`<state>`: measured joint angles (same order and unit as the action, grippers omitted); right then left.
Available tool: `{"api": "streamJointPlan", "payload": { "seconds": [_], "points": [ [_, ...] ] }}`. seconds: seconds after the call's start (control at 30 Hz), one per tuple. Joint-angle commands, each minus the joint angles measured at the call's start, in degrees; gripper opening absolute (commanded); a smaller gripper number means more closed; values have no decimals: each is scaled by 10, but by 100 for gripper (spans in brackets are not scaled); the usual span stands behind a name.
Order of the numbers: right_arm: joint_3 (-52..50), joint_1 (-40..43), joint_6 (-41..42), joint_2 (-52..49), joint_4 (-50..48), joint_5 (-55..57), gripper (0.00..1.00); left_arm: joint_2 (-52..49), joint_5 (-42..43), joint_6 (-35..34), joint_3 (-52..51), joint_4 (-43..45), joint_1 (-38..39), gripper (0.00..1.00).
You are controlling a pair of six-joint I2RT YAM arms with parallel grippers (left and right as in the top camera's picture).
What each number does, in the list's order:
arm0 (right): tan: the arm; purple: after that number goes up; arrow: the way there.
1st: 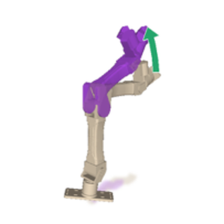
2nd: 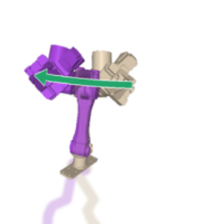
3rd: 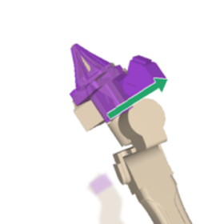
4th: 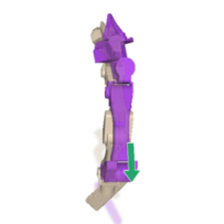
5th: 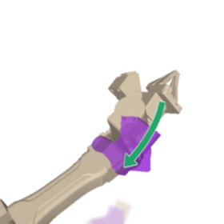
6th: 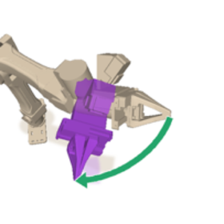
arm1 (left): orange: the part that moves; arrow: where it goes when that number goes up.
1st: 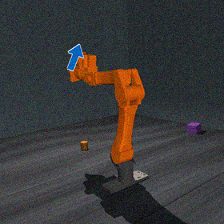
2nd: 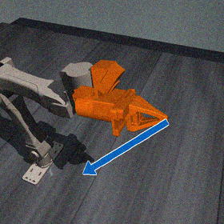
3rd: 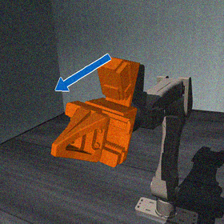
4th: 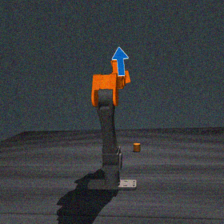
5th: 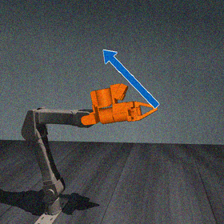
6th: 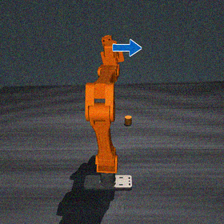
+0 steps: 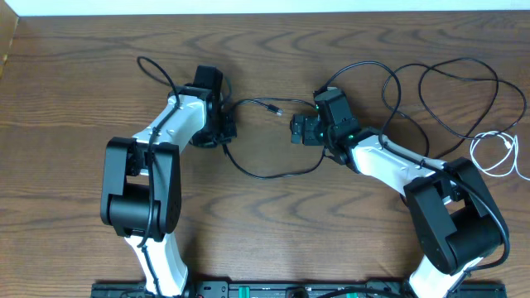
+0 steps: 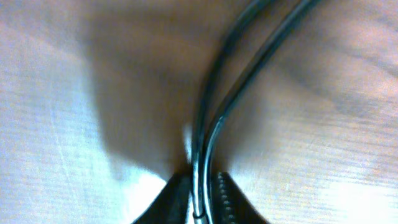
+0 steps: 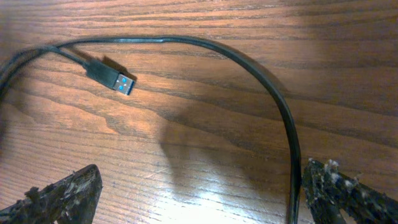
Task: Untangle cables
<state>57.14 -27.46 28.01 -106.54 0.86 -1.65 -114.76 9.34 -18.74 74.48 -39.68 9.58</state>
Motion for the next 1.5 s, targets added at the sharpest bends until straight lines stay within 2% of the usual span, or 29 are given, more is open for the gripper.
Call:
{"api": "streamJointPlan", "payload": {
  "seconds": [0.0,0.3,0.47,0.53,0.6,0.63,0.67,0.83,0.9,0.97,1.03,1.2,1.3,1.47],
  "points": [
    [1,-6,-4,-5,-2,7,99,-45,25,-97,-30,-37,14,10],
    [1,-7,-4,-5,-9,2,99,-44,152,-96,-30,-60,63,10],
    [1,-7,-25,-4,-12,-24,99,-14,168,-83,-28,-66,63,12],
    [1,-7,-35,-4,-11,-24,99,20,168,-68,-24,-66,48,17],
    [1,-7,-35,-4,-12,-24,99,46,167,-64,-22,-64,36,34],
    [1,-7,-35,-5,-13,-24,99,69,165,-64,-21,-61,23,49],
    [1,-7,-35,-4,-14,-24,99,81,165,-63,-21,-58,15,55],
    [1,-7,-35,-5,-21,-23,99,124,165,-33,-21,-11,-35,62],
    [5,-6,-35,-4,-27,-27,94,130,166,-28,-21,12,-55,62],
    [34,-2,-42,1,19,-59,86,130,163,-8,-21,35,-79,62],
    [96,-1,-45,2,113,-84,83,130,128,-8,-21,43,-102,62],
    [263,-15,-60,1,330,-76,91,130,50,-8,-21,42,-164,63],
    [294,-27,-59,1,358,-73,96,130,20,-8,-21,39,-195,63],
    [289,-51,-34,-6,357,-59,99,130,19,-19,-21,29,-216,63]
  ]
}}
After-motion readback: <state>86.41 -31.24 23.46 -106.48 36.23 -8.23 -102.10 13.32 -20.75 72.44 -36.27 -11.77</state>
